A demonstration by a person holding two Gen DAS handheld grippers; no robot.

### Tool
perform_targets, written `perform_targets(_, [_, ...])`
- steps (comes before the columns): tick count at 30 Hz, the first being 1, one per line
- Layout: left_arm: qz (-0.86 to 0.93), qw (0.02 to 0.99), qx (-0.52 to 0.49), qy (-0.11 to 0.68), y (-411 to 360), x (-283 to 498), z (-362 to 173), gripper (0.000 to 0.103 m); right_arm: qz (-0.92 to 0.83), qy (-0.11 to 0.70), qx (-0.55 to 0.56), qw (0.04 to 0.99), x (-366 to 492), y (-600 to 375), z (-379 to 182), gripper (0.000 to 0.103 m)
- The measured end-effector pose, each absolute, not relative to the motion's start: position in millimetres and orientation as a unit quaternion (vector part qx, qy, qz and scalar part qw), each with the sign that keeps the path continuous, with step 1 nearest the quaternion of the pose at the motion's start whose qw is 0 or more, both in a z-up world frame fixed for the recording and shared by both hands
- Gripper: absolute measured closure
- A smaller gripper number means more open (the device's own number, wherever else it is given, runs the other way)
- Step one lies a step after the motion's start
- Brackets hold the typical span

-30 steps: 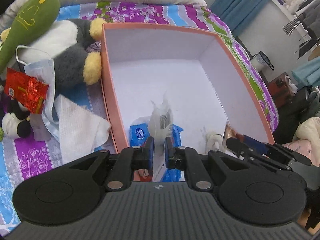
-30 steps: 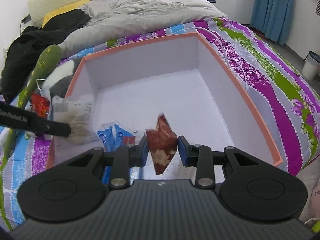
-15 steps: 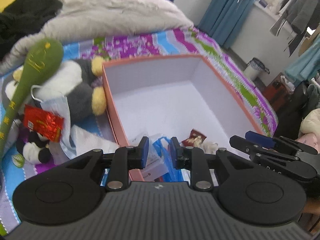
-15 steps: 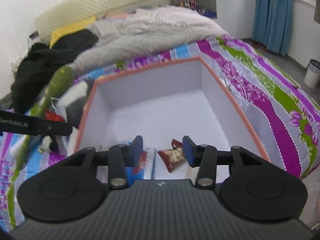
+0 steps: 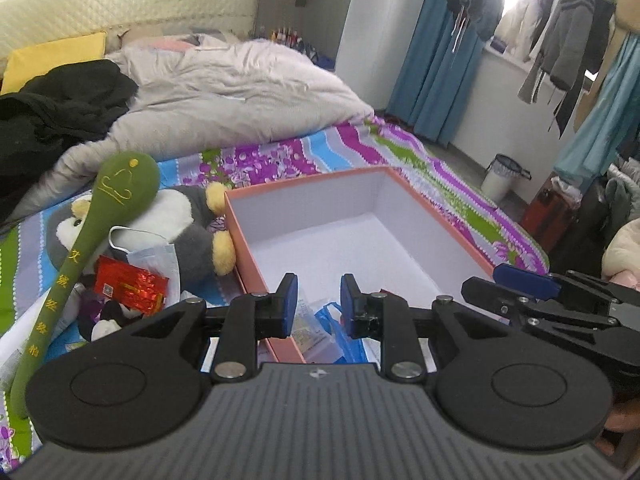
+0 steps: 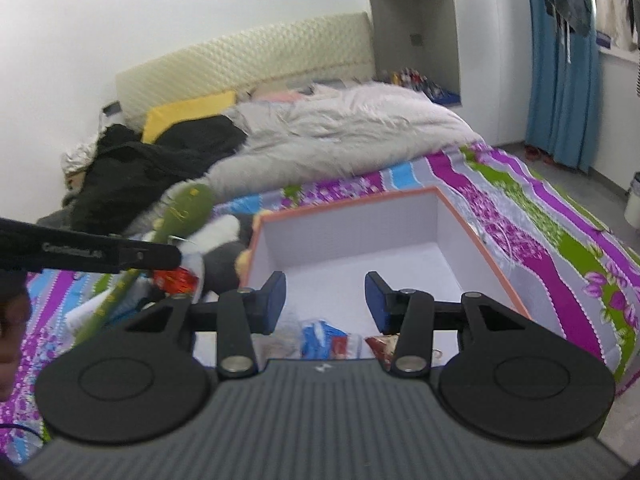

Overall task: Organize soft objects
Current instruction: 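Open the right tool to drop the wrapper into the box, then move both tools from the box toward the white tissue and panda plush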

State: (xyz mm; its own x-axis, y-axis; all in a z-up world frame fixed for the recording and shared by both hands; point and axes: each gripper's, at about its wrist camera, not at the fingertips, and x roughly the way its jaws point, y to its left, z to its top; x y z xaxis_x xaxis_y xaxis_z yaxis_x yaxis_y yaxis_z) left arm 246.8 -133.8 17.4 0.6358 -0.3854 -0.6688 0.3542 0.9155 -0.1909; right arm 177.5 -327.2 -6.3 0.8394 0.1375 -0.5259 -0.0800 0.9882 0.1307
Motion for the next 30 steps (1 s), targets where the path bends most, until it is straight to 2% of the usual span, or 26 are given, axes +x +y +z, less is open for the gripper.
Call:
perform_targets(15, [-0.188, 0.917, -0.042, 0.349, -84, 187, 29, 0.076, 0.095, 0.233, 0.046, 0.967, 133, -286, 7, 0.056])
perform_targets(30, [-0.157, 0.911, -0.077, 0.373, -45, 152, -1, 0.076, 0.12, 0.259, 0.034, 0.958, 112, -247, -16, 0.056])
